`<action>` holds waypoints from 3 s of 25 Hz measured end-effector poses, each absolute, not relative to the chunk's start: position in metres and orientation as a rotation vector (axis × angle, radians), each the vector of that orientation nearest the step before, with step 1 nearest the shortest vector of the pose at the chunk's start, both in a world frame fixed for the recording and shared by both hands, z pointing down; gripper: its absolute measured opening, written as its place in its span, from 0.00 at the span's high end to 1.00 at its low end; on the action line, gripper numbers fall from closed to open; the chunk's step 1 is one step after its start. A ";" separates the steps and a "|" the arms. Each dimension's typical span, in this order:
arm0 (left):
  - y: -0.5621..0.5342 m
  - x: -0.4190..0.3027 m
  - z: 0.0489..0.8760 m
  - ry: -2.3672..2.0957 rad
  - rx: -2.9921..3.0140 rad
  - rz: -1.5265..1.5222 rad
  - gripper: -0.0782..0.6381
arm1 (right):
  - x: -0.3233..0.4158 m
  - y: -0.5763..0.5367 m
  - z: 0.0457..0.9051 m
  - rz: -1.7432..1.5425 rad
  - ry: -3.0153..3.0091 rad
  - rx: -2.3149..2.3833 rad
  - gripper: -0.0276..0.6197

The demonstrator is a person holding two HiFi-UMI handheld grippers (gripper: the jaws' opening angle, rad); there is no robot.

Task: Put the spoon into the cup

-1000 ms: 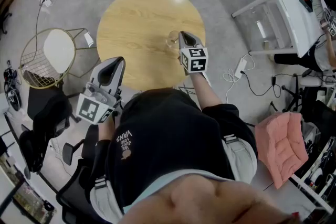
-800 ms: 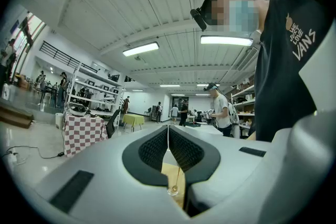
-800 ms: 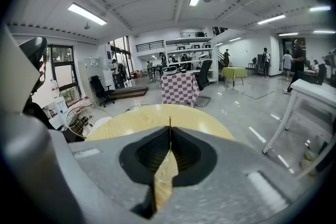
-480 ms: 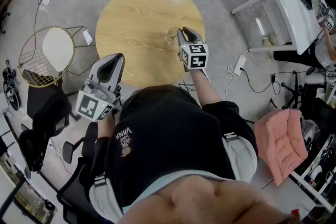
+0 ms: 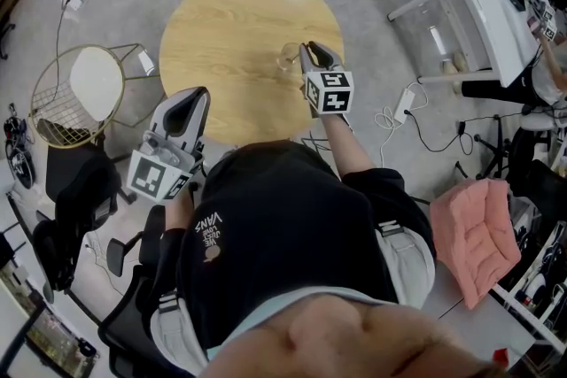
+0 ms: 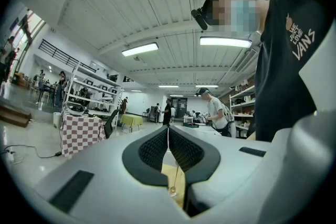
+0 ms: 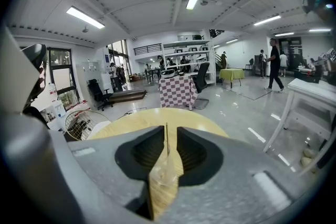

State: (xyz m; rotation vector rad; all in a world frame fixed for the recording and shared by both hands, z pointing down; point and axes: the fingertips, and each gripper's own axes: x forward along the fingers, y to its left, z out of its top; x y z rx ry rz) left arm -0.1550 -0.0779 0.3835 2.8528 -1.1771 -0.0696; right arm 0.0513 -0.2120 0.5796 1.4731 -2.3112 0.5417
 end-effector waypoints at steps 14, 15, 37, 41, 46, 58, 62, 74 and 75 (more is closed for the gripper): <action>-0.076 -0.149 0.381 -1.145 2.868 -0.082 0.89 | 0.058 -0.210 0.568 0.532 -2.325 1.510 0.84; -0.076 -0.150 0.381 -1.146 2.868 -0.082 0.89 | 0.058 -0.209 0.568 0.531 -2.326 1.511 0.84; -0.070 -0.150 0.380 -1.106 2.880 -0.115 0.89 | 0.065 -0.197 0.538 0.498 -2.388 1.594 0.85; -0.070 -0.149 0.381 -1.089 2.881 -0.126 0.89 | 0.069 -0.192 0.531 0.487 -2.395 1.612 0.86; -0.072 -0.147 0.380 -1.053 2.881 -0.153 0.89 | 0.073 -0.187 0.526 0.480 -2.393 1.637 0.86; -0.073 -0.132 0.382 -0.969 2.898 -0.156 0.89 | 0.089 -0.167 0.516 0.481 -2.401 1.692 0.94; -0.076 -0.127 0.384 -0.937 2.904 -0.157 0.89 | 0.095 -0.162 0.511 0.473 -2.397 1.720 0.94; -0.086 -0.107 0.388 -0.822 2.919 -0.154 0.89 | 0.102 -0.146 0.489 0.443 -2.425 1.756 0.96; -0.086 -0.106 0.388 -0.815 2.918 -0.156 0.89 | 0.103 -0.144 0.488 0.443 -2.427 1.758 0.96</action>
